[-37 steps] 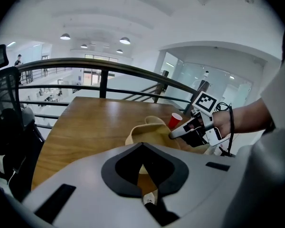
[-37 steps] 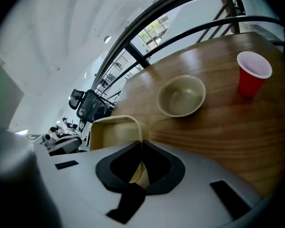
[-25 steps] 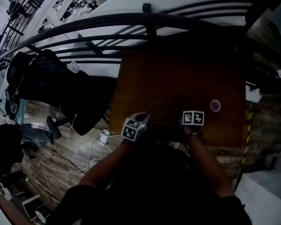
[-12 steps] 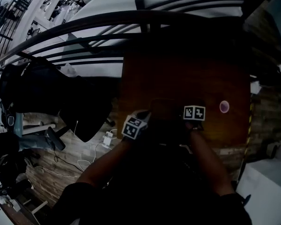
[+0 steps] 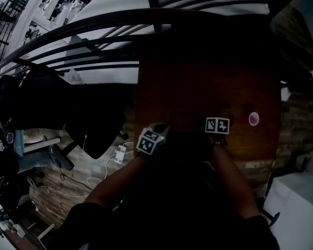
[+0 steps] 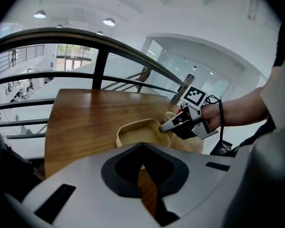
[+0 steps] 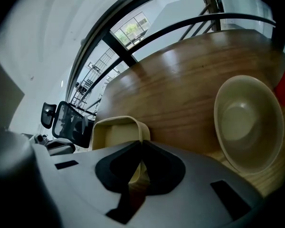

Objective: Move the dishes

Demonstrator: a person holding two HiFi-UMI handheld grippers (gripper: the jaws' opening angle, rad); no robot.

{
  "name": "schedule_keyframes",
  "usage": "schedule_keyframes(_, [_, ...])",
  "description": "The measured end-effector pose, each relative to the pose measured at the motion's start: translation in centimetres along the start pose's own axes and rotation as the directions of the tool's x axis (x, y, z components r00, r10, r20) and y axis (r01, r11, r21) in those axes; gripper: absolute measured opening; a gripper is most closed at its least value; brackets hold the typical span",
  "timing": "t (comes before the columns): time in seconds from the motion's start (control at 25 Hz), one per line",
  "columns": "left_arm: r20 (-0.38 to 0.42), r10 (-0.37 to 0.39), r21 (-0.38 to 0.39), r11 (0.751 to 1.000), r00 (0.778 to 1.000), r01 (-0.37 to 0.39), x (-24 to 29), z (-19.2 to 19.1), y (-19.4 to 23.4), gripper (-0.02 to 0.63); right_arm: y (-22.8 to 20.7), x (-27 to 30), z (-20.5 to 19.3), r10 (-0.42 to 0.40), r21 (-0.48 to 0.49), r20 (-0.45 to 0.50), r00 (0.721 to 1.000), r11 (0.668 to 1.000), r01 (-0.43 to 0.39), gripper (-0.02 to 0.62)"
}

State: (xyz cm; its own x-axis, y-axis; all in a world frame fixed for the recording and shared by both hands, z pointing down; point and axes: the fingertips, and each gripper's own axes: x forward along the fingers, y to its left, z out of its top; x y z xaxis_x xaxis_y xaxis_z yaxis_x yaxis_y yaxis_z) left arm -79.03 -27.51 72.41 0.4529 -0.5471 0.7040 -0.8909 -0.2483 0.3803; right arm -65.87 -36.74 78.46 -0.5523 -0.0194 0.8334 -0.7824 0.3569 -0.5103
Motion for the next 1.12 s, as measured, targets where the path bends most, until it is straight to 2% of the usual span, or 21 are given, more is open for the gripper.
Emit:
schedule_keyframes(0.4, [0.001, -0.013, -0.012, 1.000, 1.000, 0.013, -0.2, -0.5, 0.7, -0.011, 0.5, 0.4, -0.1, -0.002, -0.001, 0.023, 1.000, 1.000, 0.002, 0.045])
schedule_keyframes(0.84, [0.027, -0.033, 0.017, 0.999, 0.999, 0.032, 0.2, 0.4, -0.3, -0.009, 0.4, -2.4, 0.5, -0.033, -0.045, 0.101, 0.994, 0.998, 0.038, 0.051])
schedule_keyframes(1.12, [0.085, -0.023, 0.025, 0.999, 0.996, 0.021, -0.2, 2.5, -2.3, -0.009, 0.9, -6.4, -0.1, -0.008, -0.141, 0.131, 0.991, 0.990, 0.026, 0.031])
